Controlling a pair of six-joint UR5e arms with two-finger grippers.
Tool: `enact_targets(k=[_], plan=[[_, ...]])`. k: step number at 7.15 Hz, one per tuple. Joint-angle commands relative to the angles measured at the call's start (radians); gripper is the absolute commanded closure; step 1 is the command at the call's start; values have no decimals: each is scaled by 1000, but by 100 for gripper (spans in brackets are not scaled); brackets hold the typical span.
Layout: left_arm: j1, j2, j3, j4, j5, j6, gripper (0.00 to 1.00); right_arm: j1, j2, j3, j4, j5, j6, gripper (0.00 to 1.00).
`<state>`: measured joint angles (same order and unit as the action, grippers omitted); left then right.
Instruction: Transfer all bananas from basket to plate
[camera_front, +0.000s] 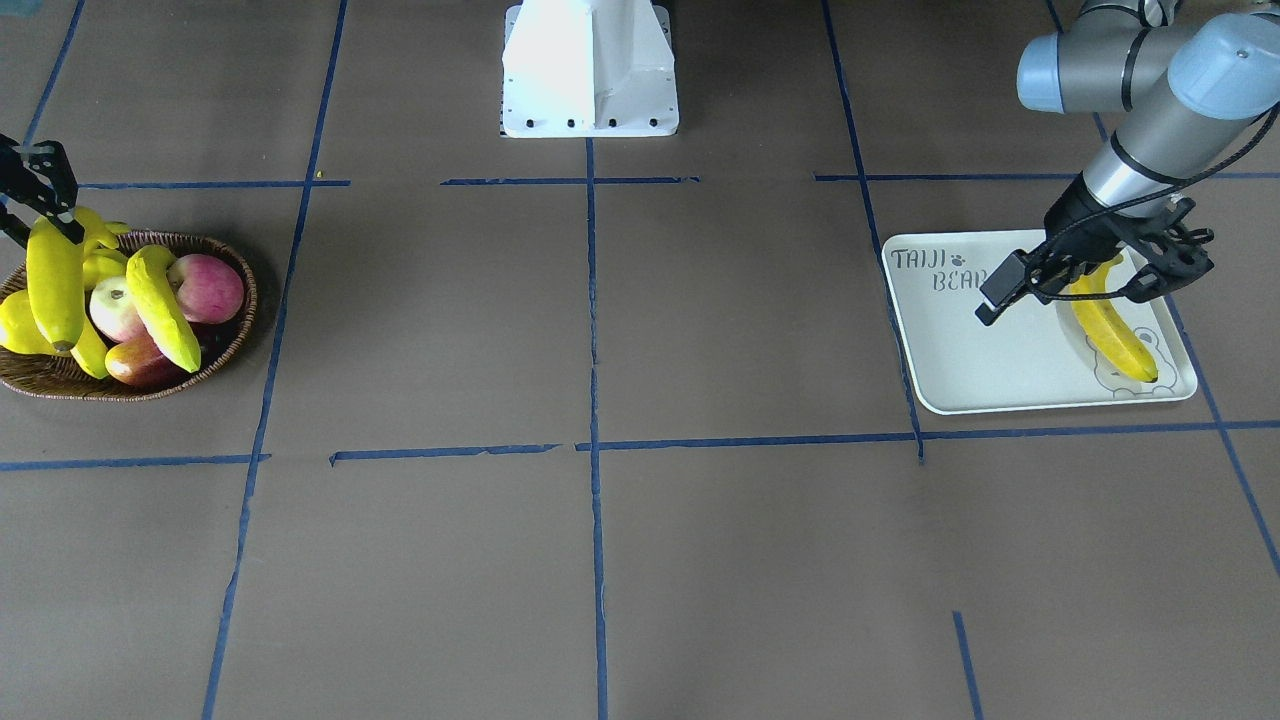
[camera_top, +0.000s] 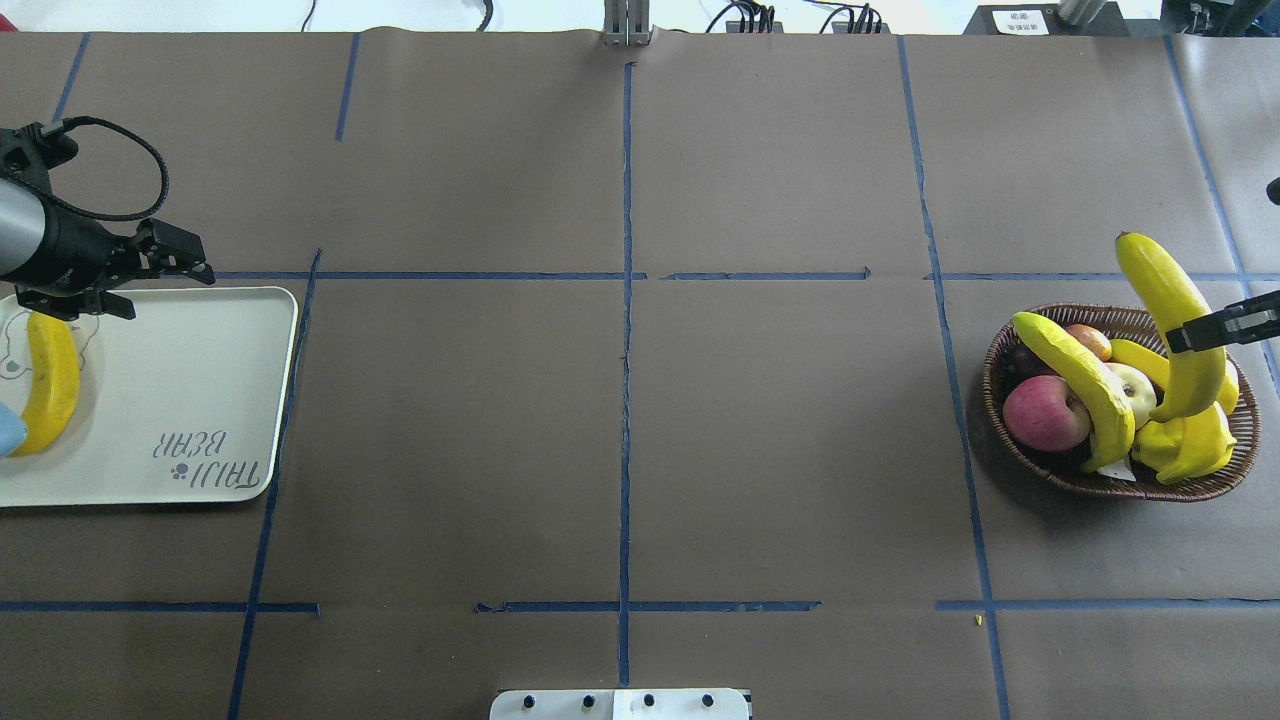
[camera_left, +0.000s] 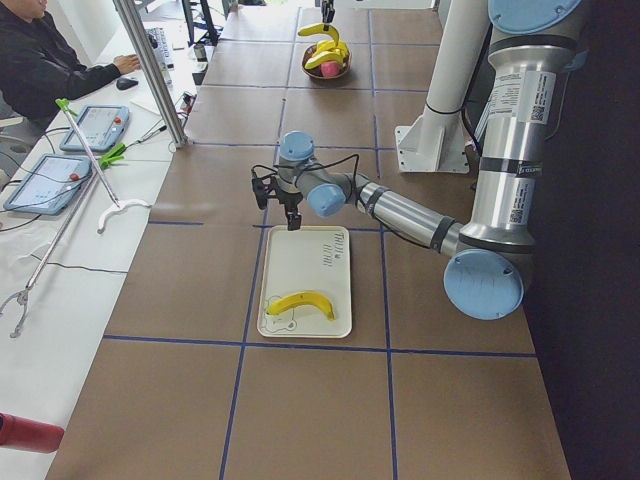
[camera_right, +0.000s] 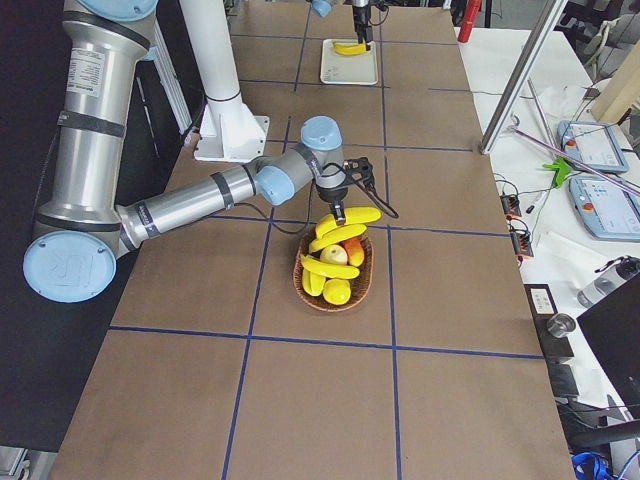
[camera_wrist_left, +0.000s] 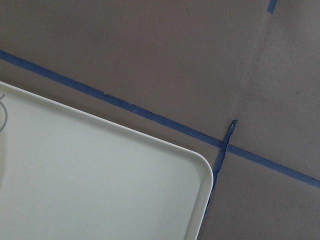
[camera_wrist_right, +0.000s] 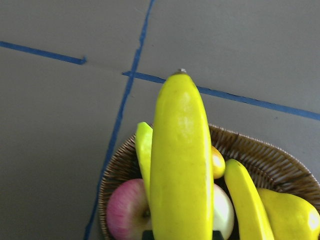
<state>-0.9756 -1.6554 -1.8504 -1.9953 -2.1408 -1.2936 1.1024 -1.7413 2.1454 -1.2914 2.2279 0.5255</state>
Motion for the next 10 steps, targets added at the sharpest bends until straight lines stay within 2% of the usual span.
enact_targets(k=[1, 2, 3, 5, 6, 7, 10], plan=[[5, -56, -13, -6, -8, -75, 1, -1, 163, -10, 6, 81, 212, 99], [52, -122, -13, -19, -4, -176, 1, -86, 298, -27, 14, 67, 455, 99], [81, -168, -9, -66, -4, -299, 1, -175, 390, -27, 14, 3, 607, 99], [95, -248, 8, -248, -2, -532, 1, -402, 549, -21, 17, -242, 917, 99], [103, -288, 11, -332, -4, -617, 1, -518, 603, -24, 17, -355, 935, 99], [160, -291, 1, -417, -4, -627, 1, -592, 617, -25, 18, -376, 920, 99], [263, -374, 10, -442, -2, -627, 1, -662, 669, -24, 20, -379, 903, 99]])
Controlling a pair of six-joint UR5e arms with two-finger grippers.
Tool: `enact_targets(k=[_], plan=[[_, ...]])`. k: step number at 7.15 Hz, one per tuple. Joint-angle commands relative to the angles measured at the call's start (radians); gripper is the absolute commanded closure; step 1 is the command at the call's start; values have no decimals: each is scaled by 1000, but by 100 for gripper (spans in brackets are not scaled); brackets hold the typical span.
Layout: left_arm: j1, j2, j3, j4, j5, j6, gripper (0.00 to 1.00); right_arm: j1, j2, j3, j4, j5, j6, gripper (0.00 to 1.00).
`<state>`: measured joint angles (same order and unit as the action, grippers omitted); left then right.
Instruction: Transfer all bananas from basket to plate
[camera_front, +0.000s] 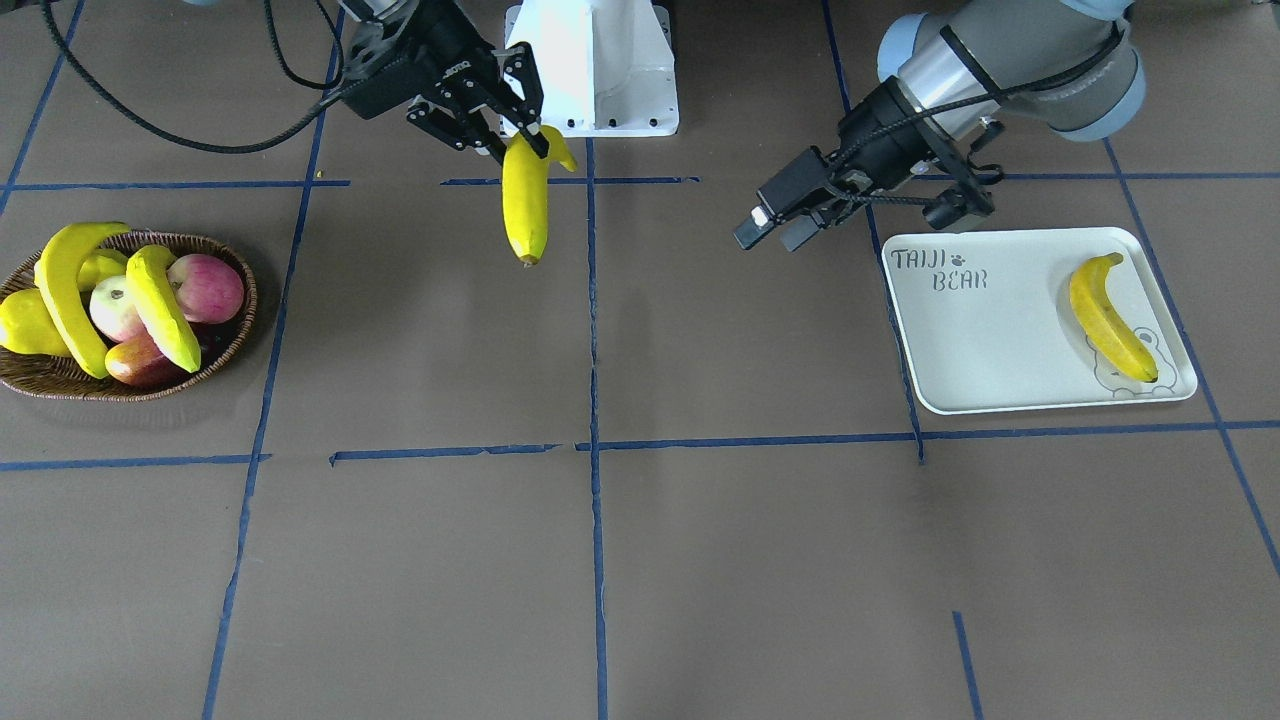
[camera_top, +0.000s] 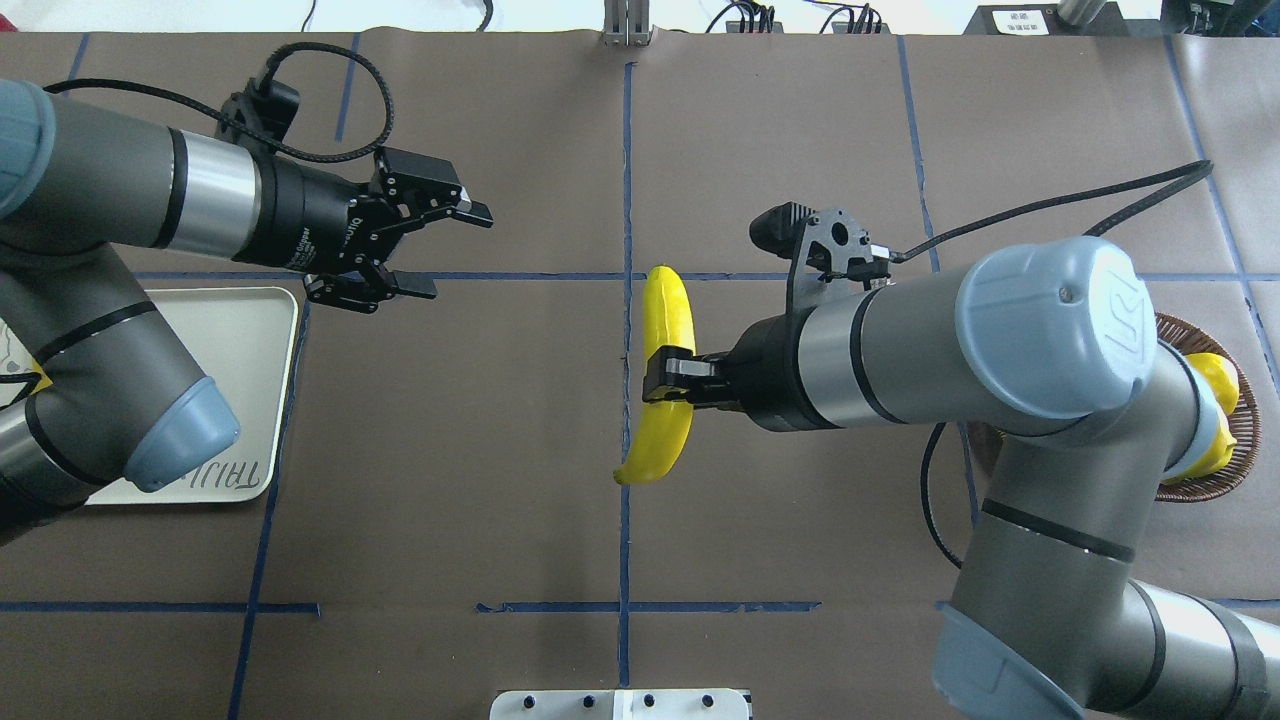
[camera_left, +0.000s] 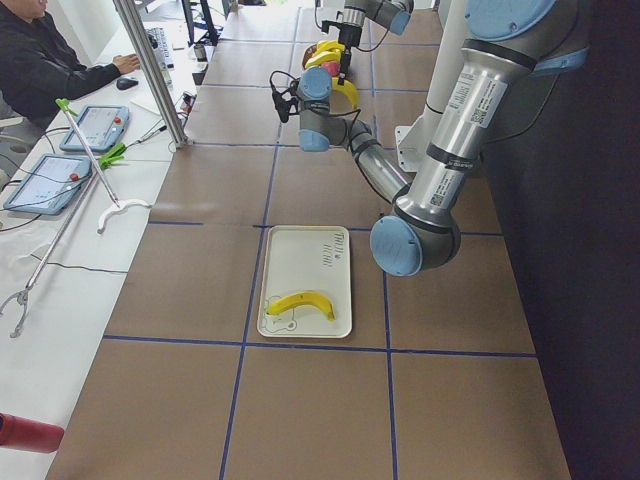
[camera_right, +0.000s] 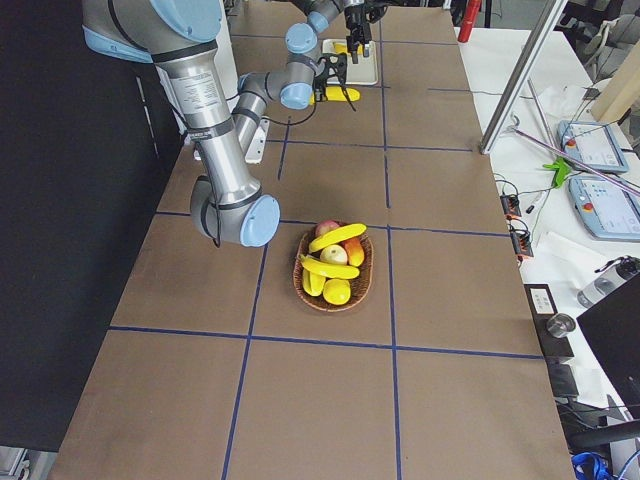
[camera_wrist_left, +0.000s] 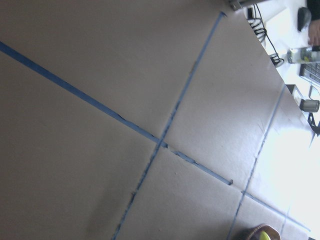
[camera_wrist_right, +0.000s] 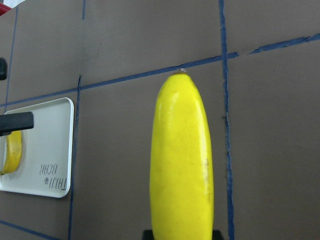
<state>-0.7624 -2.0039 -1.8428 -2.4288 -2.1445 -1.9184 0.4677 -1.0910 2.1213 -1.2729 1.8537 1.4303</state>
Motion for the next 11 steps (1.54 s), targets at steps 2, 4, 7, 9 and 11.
enact_targets(k=[2, 4, 7, 9, 11], plan=[[99, -68, 5, -7, 1, -1, 2, -38, 29, 2, 1, -7, -2, 99], [126, -84, 11, -7, 3, -1, 2, -40, 39, 5, 1, -7, -2, 99], [167, -113, 28, -7, 43, -1, 2, -43, 43, 5, 1, -7, -2, 99], [175, -116, 30, -7, 44, -2, 25, -44, 45, 5, 1, -7, -2, 99], [181, -114, 28, -9, 44, 4, 98, -44, 45, 5, 1, -5, -5, 99]])
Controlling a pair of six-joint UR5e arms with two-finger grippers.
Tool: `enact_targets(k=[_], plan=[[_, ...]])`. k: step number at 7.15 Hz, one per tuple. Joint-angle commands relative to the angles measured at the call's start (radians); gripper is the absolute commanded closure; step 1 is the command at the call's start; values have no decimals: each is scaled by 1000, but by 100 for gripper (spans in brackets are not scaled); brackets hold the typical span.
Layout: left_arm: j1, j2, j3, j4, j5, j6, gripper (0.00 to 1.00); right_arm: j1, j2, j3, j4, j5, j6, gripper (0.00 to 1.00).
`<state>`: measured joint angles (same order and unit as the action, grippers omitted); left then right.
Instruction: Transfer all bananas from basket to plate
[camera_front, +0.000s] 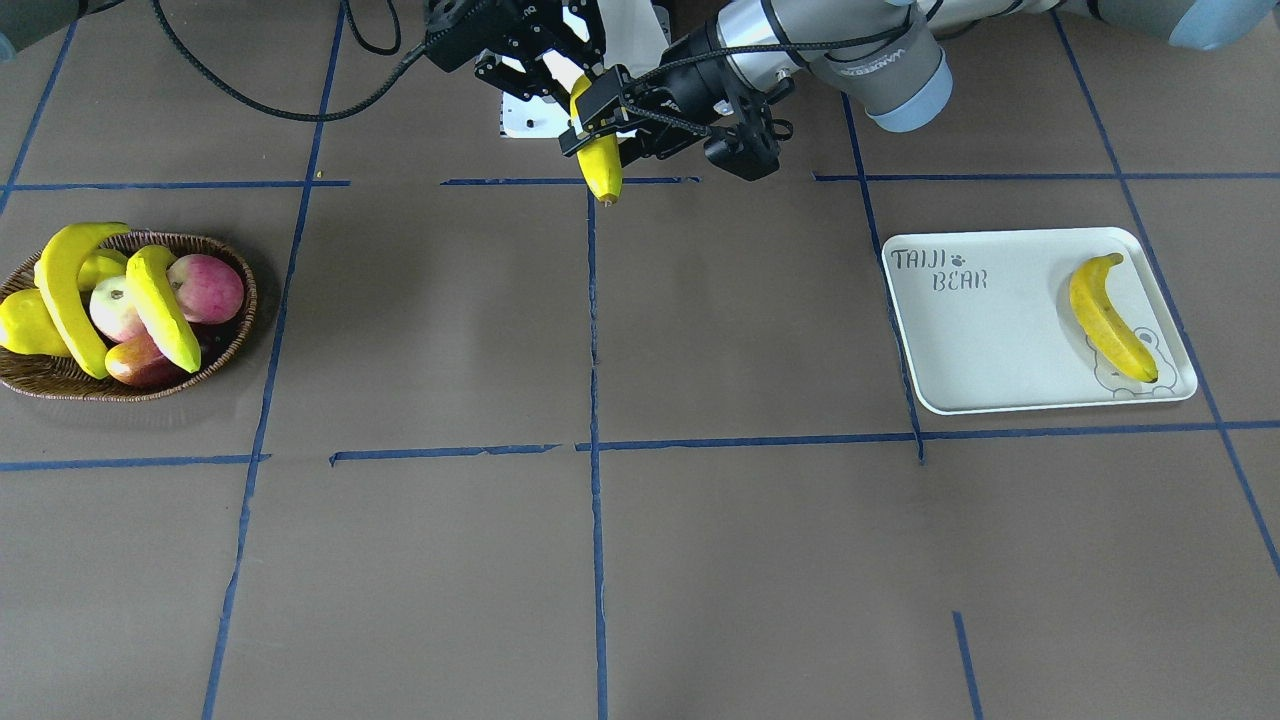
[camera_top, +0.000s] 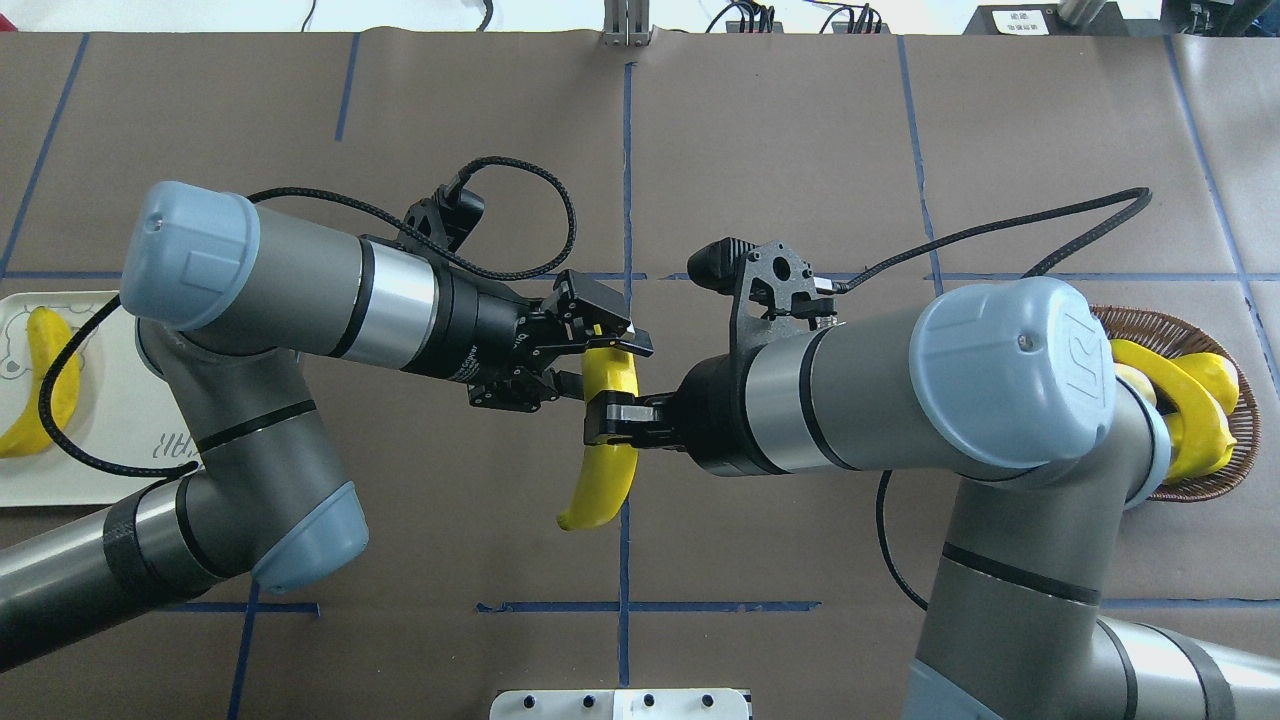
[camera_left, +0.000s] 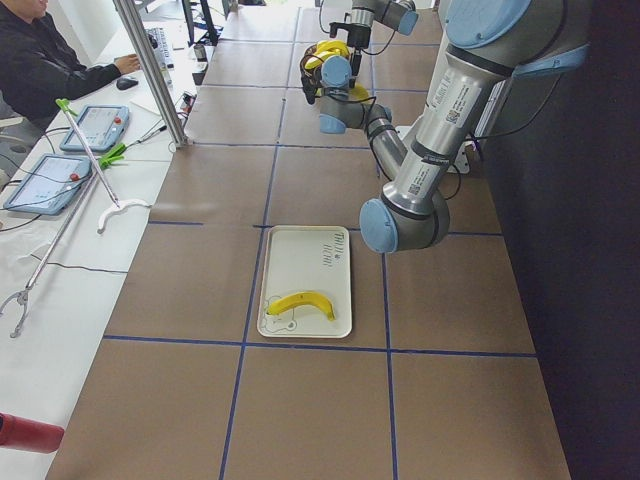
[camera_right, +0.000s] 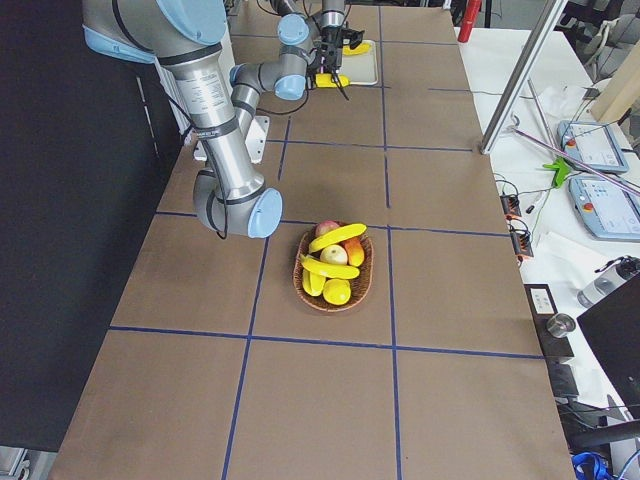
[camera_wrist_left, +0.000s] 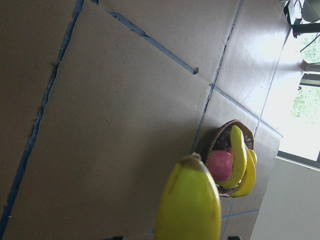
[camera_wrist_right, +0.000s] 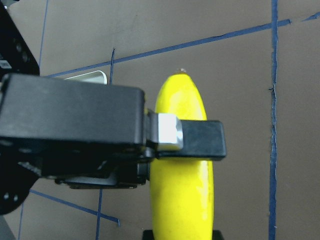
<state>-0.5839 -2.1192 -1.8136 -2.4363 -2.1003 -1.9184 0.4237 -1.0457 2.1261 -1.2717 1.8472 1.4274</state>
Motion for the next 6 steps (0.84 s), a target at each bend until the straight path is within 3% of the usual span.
enact_targets(k=[1, 2, 6], plan=[[3, 4, 0, 2, -1, 12, 100, -3, 0, -3, -2, 3, -25, 54], [1, 7, 0, 2, -1, 12, 100, -11, 0, -5, -2, 1, -18, 1], [-75, 16, 54, 22, -12, 67, 100, 0, -7, 40, -5, 1, -21, 0]])
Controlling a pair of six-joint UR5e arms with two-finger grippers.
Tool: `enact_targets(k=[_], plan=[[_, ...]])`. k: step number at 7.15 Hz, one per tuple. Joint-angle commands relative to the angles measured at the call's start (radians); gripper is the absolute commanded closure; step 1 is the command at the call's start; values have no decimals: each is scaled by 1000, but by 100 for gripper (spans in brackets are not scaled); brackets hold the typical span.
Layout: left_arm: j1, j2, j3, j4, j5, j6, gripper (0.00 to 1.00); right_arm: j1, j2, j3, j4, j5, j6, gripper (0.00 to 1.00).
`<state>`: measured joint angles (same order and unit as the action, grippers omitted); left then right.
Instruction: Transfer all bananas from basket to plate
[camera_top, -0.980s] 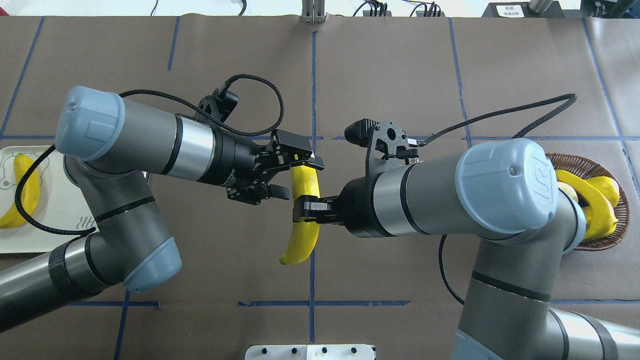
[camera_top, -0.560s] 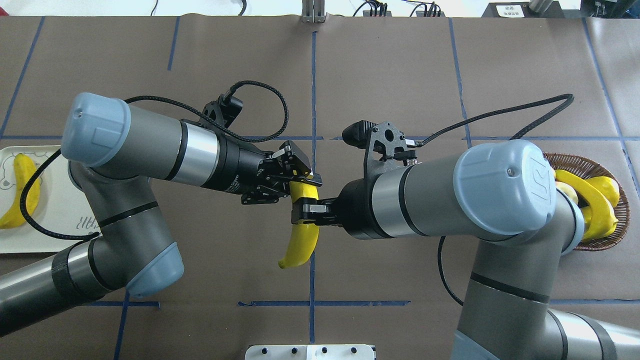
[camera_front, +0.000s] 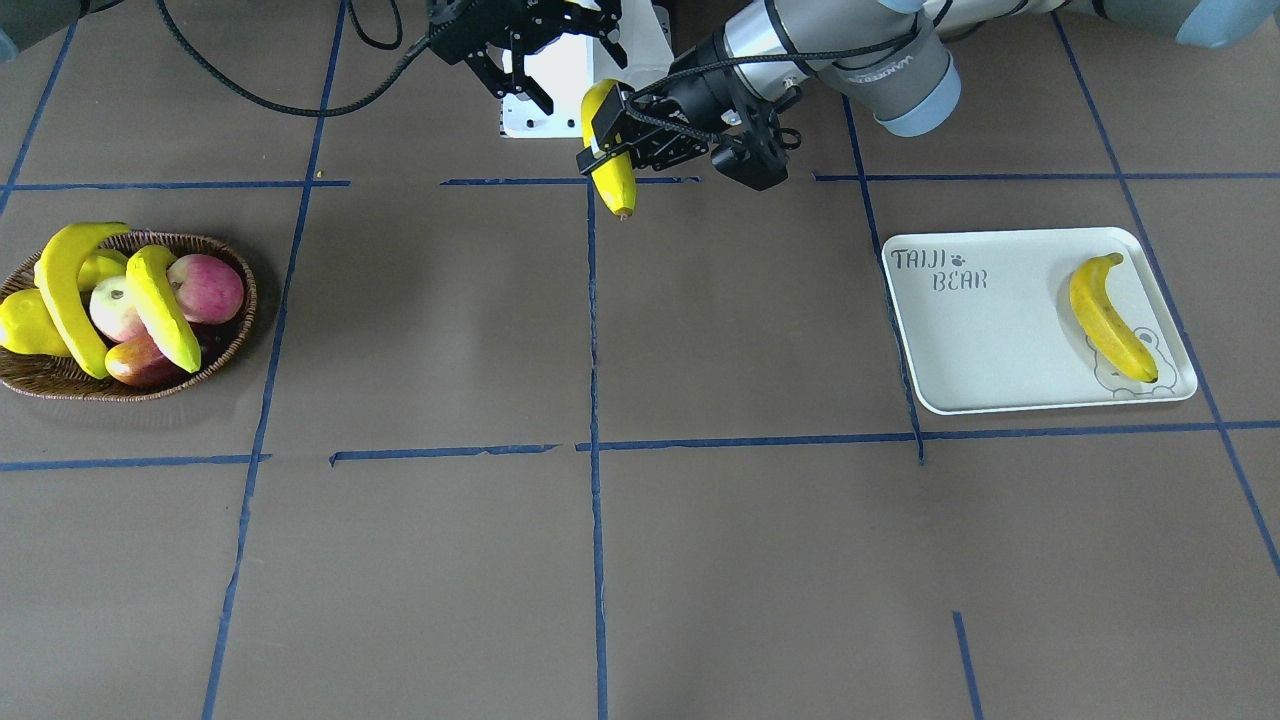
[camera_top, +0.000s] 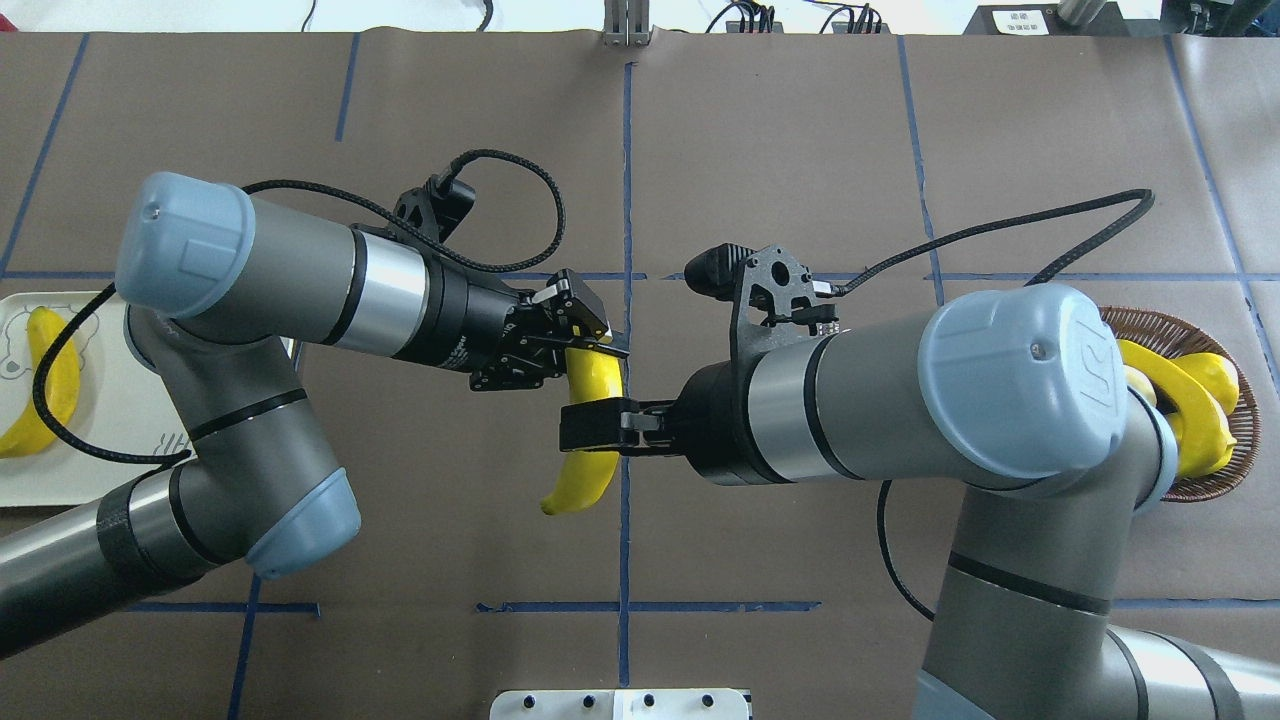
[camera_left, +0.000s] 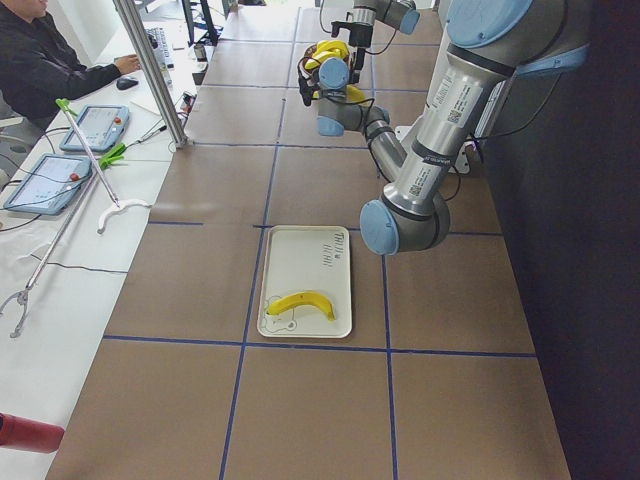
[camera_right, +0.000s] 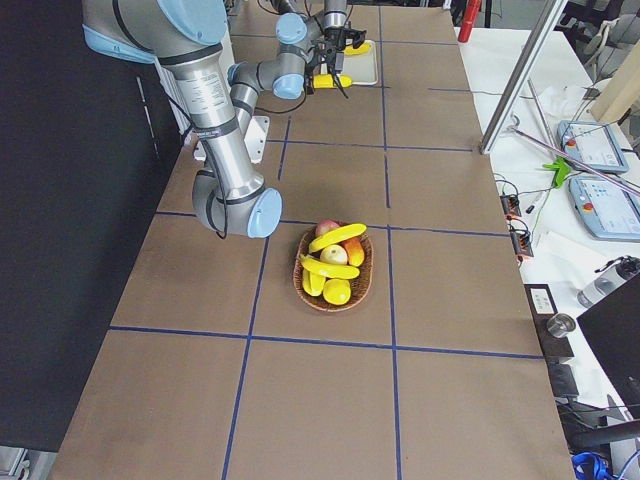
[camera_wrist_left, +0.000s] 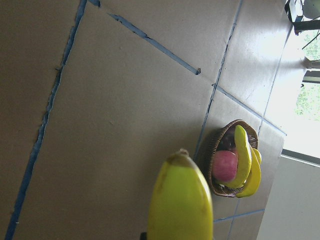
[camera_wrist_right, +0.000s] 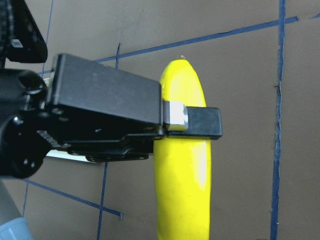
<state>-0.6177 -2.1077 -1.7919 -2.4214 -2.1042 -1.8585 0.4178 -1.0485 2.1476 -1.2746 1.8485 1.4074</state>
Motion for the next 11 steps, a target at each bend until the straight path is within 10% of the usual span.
enact_targets(k=[1, 6, 11], plan=[[-87, 49, 52, 74, -22, 19, 100, 24, -10, 30, -6, 8, -1, 0], [-280, 559, -8, 281, -2, 643, 100, 151, -163, 66, -85, 21, -4, 0], [-275, 600, 84, 285, 98, 650, 100, 193, -156, 60, -183, 57, -64, 0]])
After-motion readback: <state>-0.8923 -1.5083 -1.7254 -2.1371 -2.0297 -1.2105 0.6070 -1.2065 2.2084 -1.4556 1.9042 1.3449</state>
